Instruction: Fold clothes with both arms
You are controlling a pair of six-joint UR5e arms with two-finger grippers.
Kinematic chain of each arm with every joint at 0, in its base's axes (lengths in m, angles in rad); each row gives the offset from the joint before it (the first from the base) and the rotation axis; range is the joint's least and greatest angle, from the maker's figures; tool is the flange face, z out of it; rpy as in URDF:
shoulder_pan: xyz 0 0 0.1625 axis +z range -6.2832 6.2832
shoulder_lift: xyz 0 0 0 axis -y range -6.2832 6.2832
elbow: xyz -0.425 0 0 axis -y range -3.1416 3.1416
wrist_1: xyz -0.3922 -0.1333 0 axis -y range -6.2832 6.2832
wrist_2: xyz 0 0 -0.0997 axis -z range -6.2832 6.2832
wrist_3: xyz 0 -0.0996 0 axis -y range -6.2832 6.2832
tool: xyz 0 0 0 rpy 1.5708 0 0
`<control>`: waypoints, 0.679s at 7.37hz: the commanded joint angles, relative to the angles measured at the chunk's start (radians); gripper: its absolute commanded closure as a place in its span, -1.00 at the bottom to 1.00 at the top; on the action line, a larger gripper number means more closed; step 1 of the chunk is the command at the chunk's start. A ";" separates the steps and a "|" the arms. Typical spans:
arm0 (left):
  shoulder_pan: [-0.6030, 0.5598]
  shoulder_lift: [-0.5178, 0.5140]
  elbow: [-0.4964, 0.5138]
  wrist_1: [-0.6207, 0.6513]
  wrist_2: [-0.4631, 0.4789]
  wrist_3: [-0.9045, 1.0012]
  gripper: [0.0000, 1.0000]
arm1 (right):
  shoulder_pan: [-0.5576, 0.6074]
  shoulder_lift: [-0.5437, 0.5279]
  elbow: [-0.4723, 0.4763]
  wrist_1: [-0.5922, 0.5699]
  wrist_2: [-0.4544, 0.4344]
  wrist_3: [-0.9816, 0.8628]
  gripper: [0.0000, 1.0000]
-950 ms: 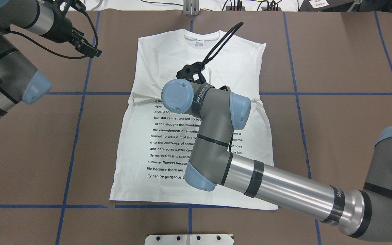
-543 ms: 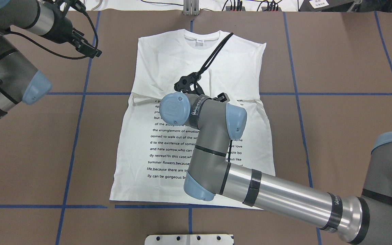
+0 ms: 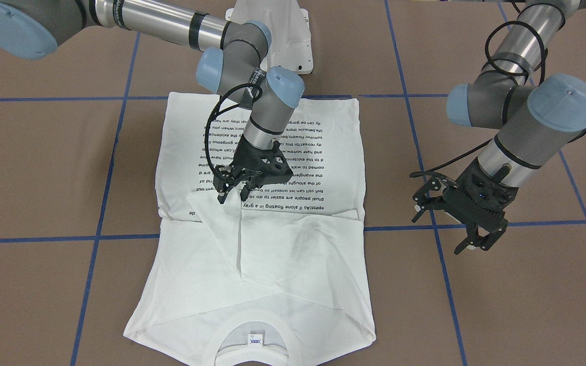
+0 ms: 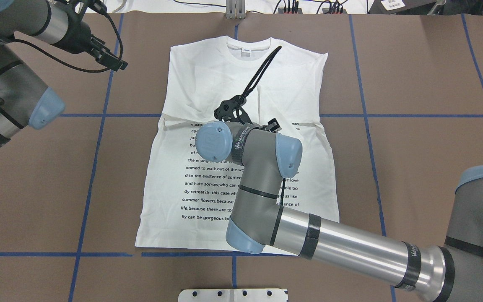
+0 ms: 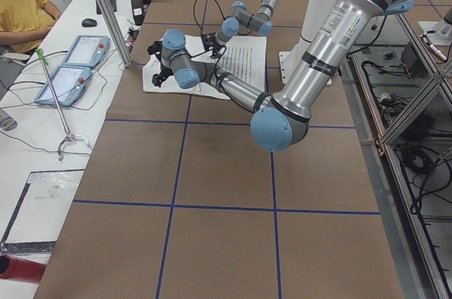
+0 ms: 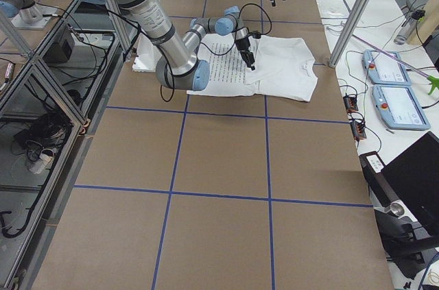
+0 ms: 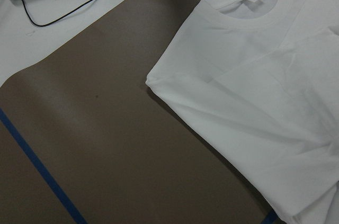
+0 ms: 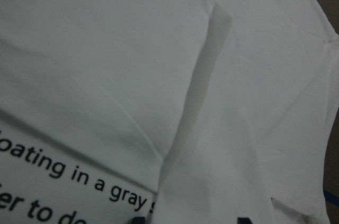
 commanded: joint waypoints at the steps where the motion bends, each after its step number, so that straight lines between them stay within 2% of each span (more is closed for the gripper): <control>1: 0.000 0.000 -0.005 0.000 0.000 -0.009 -1.00 | 0.001 0.003 0.007 -0.012 -0.002 -0.003 0.99; 3: 0.000 0.001 -0.017 0.000 0.000 -0.032 -1.00 | 0.030 0.001 0.017 -0.009 -0.002 -0.018 1.00; 5: 0.000 0.001 -0.024 0.000 0.000 -0.038 -1.00 | 0.125 -0.032 0.018 0.007 0.007 -0.113 1.00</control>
